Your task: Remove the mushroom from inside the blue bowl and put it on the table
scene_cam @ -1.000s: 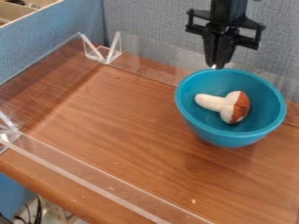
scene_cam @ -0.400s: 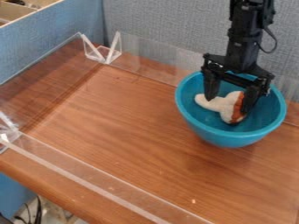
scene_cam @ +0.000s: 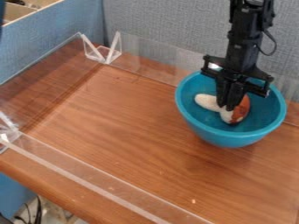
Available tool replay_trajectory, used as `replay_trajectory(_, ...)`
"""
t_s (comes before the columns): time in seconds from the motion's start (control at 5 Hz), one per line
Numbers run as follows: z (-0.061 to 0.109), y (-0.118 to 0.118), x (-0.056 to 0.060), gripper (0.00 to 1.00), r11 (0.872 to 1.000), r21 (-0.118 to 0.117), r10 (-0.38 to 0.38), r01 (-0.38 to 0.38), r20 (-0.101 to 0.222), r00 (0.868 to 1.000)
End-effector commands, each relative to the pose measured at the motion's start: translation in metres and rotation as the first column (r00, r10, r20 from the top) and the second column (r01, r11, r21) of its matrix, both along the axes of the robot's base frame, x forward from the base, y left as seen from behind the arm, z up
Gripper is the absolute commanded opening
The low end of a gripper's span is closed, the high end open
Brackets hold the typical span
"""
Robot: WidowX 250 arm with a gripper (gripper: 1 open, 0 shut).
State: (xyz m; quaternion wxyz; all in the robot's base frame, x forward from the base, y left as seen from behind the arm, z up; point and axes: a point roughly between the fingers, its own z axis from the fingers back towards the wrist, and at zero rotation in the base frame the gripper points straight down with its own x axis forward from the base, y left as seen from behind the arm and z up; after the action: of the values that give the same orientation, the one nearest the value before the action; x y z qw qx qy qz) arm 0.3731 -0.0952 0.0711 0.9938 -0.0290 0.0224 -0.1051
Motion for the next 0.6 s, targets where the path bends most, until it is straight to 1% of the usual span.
replay_trajectory(0.0, 0.024, 0.0, 0.008, 0.0, 1.0, -0.009, -0.01, 0.01, 0.073, 0.997)
replay_trajectory(0.4, 0.036, 0.006, 0.007, 0.0, 1.0, -0.017, -0.015, 0.016, 0.091, 0.996)
